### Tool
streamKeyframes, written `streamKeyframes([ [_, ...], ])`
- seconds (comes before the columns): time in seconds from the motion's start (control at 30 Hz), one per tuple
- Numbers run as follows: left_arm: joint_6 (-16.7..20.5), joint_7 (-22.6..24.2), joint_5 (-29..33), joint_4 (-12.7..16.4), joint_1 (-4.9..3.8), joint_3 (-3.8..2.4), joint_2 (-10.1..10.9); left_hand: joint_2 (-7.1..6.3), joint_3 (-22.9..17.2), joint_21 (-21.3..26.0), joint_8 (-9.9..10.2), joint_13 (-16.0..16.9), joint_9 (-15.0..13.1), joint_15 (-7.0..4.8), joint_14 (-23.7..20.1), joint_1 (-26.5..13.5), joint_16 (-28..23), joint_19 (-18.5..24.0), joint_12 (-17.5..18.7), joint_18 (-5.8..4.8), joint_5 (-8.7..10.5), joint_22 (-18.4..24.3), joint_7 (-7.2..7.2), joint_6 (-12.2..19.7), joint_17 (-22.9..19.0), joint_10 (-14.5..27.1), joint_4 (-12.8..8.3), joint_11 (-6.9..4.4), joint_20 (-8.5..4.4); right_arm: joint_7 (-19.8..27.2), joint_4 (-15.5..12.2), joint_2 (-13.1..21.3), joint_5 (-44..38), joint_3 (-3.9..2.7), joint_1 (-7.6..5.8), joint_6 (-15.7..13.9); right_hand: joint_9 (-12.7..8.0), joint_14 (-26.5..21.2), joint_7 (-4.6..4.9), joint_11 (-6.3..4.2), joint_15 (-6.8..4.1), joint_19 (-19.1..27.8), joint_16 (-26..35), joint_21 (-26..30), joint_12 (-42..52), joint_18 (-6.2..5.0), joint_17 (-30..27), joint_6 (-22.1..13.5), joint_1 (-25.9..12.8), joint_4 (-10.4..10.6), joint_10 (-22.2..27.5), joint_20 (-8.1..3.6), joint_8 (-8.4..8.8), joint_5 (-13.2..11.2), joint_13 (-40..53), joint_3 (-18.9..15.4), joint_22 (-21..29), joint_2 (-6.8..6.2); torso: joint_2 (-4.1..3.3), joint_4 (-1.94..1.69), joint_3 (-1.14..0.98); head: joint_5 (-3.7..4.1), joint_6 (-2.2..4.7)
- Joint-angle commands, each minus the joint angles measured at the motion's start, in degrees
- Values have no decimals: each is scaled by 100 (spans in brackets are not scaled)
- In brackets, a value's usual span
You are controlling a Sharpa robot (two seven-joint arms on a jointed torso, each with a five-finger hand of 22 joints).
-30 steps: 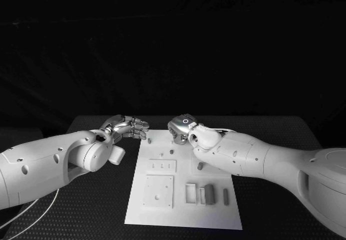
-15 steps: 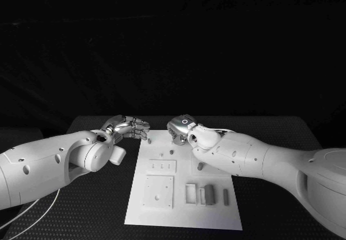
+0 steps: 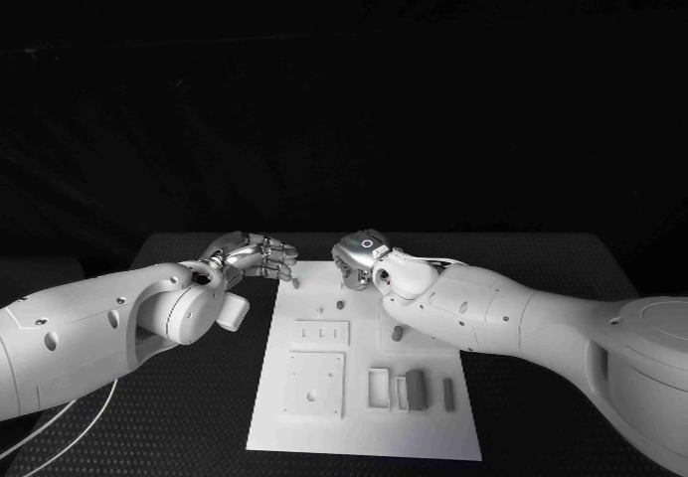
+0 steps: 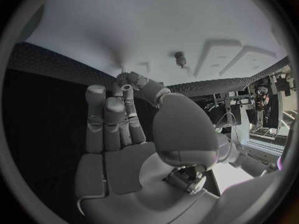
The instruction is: Assemble the parts on the task board
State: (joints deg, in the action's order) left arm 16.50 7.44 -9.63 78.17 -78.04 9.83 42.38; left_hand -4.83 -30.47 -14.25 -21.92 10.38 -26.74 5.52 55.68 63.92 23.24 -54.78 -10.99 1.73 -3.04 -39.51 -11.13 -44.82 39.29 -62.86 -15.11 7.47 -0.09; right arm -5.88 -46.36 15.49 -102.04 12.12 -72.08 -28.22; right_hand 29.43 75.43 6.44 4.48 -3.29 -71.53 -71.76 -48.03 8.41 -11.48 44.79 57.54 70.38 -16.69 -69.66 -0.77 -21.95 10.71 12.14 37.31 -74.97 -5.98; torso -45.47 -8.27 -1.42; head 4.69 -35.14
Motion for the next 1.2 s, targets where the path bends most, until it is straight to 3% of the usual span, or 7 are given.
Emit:
streamKeyframes([
  [0.03, -91, 35, -29, 11, -12, -6, -18, 5, 10, 27, 20, 10, 11, 17, 22, -67, -34, 36, 43, 97, 10, -10, -4, -17, 8, -27, 16, 20, 5, 16, -5, -7, -32, 4, 2, 9, 5, -45, 3, -199, -57, 17, -38, -38, 18, -352, -6, 40, 3, -4, -570, -29, 31, 21, 372, 35, -123, 74, -2, 1, -2, -10, 2],
  [0.47, -103, 21, -30, 8, -18, -6, -22, 2, 11, 32, 21, 13, 17, 19, 18, -69, -46, 41, 53, 96, 10, -13, -6, -12, 17, -24, 16, 22, 6, 55, 45, -42, -16, 4, 2, -4, 11, -63, 14, -188, -46, 38, -27, -34, -7, -352, -32, 21, -26, 2, -546, -21, 57, 20, 391, 35, -117, 64, -7, 4, 1, -71, -13],
  [0.87, -102, 21, -31, -12, -24, -6, -57, 1, 11, 36, 20, 16, 21, 21, 16, -70, -55, 44, 59, 96, 10, -16, -7, -11, 24, -23, 17, 24, 7, 90, 60, -52, 58, 4, 1, 71, 16, -83, 33, -171, -31, 60, -3, -25, -46, -352, -74, -18, -47, 3, -504, -17, 98, 20, 415, 39, -112, 28, -10, 8, 3, -52, -38],
  [1.2, -101, 20, -31, -9, -25, -6, -53, -1, 12, 38, 20, 18, 23, 22, 16, -71, -60, 46, 64, 96, 10, -18, -7, -10, 29, -23, 17, 24, 8, 179, 109, -75, 269, 4, 0, 206, -42, -143, 179, -25, 112, 154, 93, 50, -279, -352, -216, -342, -99, 17, -190, 4, 338, 20, 406, 60, -96, -112, -11, 7, 2, -54, -56],
])
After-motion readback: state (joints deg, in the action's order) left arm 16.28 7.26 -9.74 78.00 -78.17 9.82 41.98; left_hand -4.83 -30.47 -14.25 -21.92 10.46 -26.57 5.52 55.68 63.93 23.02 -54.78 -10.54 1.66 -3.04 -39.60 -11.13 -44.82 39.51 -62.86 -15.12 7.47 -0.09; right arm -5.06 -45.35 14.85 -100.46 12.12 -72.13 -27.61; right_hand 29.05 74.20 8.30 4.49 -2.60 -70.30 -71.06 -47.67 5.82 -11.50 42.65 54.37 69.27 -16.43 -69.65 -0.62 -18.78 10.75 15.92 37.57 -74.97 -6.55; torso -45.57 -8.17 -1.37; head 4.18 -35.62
